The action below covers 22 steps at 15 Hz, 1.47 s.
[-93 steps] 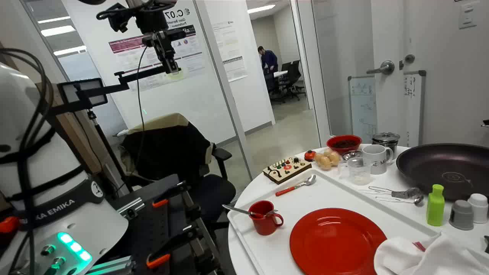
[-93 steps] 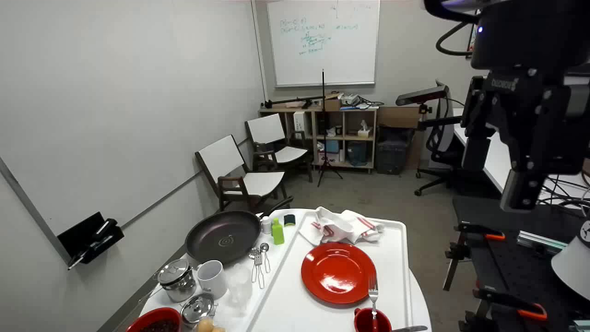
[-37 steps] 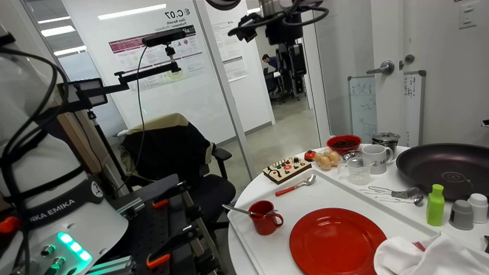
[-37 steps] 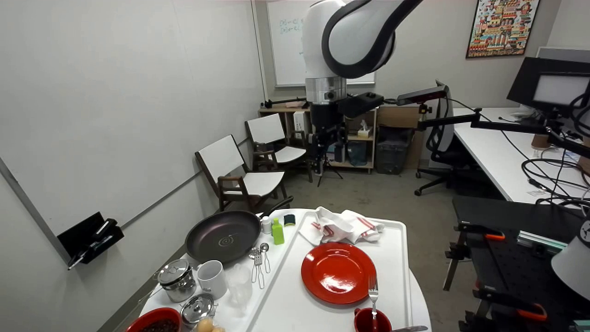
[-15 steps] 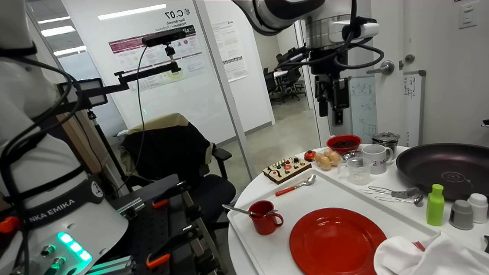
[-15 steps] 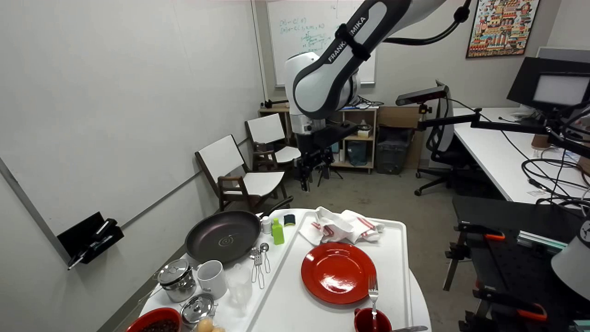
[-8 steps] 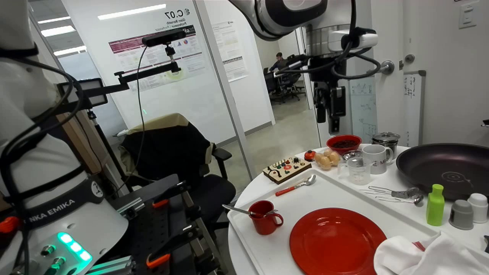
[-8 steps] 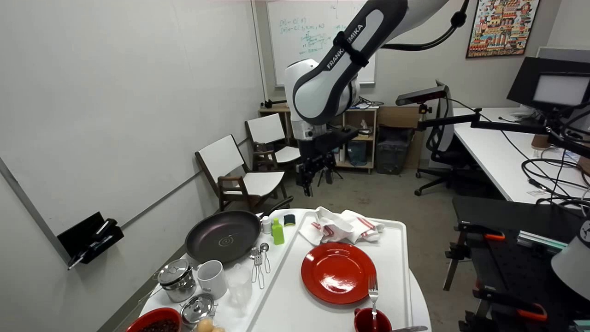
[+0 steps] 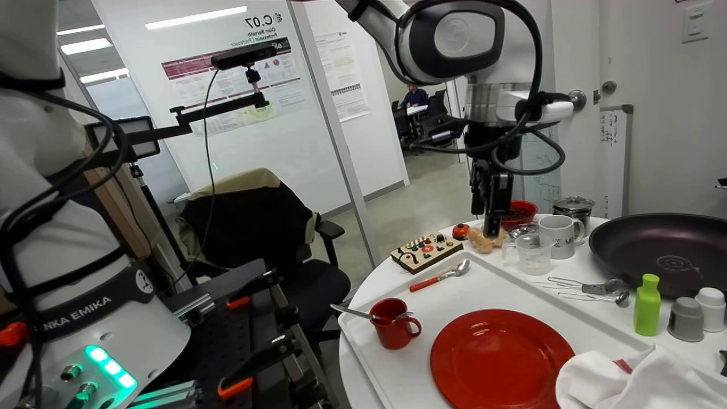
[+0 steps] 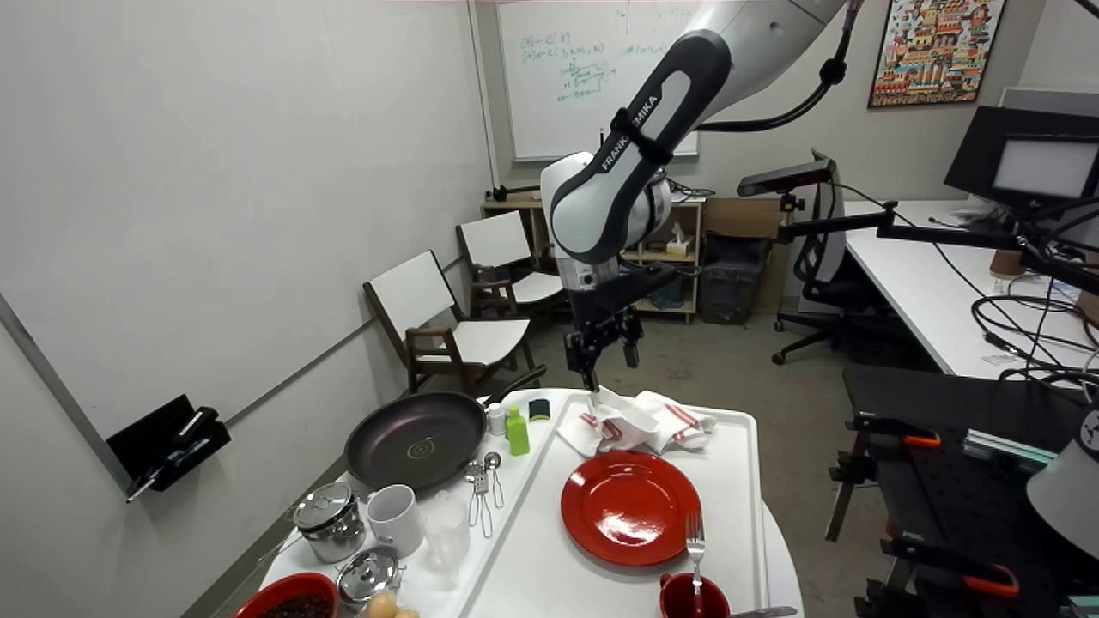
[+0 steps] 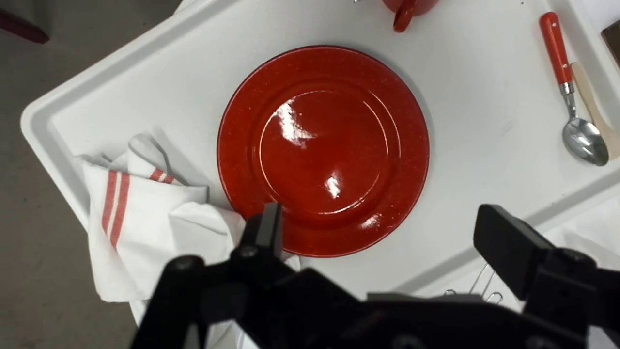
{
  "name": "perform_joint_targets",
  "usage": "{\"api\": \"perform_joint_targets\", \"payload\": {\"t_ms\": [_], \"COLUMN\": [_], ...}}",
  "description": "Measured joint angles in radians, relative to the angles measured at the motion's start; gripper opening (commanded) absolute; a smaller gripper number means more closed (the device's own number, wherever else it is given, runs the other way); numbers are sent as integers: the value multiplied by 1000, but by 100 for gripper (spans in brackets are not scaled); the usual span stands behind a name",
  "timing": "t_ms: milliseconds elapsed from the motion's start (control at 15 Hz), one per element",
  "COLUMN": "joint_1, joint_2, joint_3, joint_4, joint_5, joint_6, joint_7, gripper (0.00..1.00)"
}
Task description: Move the red plate to the left
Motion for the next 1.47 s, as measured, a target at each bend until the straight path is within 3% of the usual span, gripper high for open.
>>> {"api": "perform_joint_targets", "payload": {"t_ms": [600,1467], "joint_1": [-6,-5], "joint_2": [127,286], "joint_3": [-51,-68], "joint_4": [8,-29], "joint_5": [-17,-81], "joint_6": [68,397], "joint_7": [6,-117], "gripper": [100,100]}}
